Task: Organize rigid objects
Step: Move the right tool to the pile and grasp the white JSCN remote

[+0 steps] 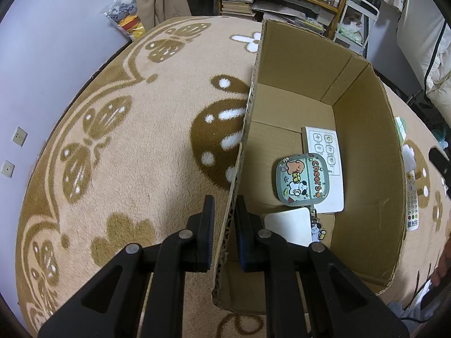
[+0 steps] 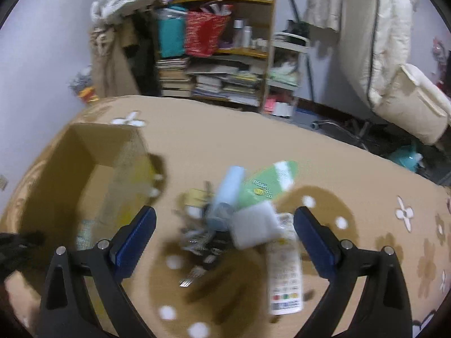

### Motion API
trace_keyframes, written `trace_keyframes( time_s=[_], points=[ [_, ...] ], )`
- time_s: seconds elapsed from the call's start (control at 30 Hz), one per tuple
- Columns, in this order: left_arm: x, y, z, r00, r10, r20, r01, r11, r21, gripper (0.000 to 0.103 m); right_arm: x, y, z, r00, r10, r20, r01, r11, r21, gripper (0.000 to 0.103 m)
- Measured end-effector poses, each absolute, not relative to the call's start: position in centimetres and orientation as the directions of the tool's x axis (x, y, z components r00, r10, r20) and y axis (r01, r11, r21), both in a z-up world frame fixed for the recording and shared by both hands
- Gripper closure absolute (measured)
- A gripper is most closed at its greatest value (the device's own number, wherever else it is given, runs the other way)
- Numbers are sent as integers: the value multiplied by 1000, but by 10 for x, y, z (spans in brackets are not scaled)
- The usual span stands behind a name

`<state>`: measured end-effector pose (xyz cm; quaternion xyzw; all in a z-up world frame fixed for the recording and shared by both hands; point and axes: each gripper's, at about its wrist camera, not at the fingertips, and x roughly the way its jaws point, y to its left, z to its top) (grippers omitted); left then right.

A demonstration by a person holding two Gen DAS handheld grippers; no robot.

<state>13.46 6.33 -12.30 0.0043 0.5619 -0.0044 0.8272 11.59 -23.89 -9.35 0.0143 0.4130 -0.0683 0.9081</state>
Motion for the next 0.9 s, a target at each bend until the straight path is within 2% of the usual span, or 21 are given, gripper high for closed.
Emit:
trace_keyframes(
  time_s=[0.33, 0.47, 0.73, 0.8, 0.87, 0.9],
  points=[
    [133, 60, -124, 376, 26, -926, 27, 999, 38, 89, 106, -289, -130, 629, -133, -766, 265, 963, 51, 1],
    [133, 60, -124, 375, 29, -926, 28, 999, 43, 89, 107, -294, -143, 601, -135, -788, 270, 962, 41, 10],
    [133, 59, -122, 372, 26, -928, 29, 999, 40, 89, 106, -301, -164, 564, -156, -811, 311, 950, 34, 11],
    [133, 60, -122, 371, 25, -928, 28, 999, 38, 89, 107, -302, -170, 549, -160, -820, 307, 951, 20, 15],
    [133, 60, -122, 372, 27, -928, 29, 999, 41, 89, 108, -301, -174, 533, -170, -829, 307, 952, 3, 26],
    [133, 59, -122, 373, 32, -927, 32, 998, 47, 89, 109, -302, -176, 524, -182, -832, 316, 949, -8, 28]
  ],
)
